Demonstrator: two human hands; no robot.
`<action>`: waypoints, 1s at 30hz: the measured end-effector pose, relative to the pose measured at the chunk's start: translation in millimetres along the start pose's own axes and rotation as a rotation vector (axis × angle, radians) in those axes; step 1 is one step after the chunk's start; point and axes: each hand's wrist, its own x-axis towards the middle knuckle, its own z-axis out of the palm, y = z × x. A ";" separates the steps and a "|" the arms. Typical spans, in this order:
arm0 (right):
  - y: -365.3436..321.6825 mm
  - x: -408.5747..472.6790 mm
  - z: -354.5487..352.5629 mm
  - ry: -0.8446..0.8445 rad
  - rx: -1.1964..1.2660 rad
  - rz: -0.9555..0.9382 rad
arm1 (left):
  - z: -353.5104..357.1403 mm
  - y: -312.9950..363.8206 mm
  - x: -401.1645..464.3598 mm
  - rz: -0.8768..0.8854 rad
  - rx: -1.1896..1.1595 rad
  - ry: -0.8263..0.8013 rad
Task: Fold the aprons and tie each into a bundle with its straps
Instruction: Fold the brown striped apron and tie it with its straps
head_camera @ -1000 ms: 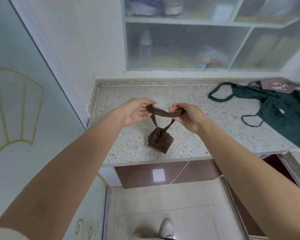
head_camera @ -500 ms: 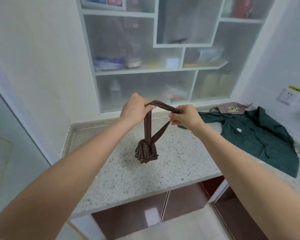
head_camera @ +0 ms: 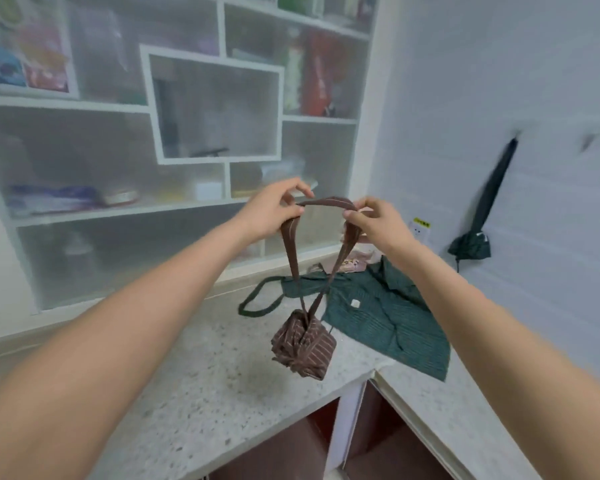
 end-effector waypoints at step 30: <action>71.3 129.0 -407.9 0.926 -0.962 0.200 | 343.2 227.1 401.5 0.432 -0.282 -0.181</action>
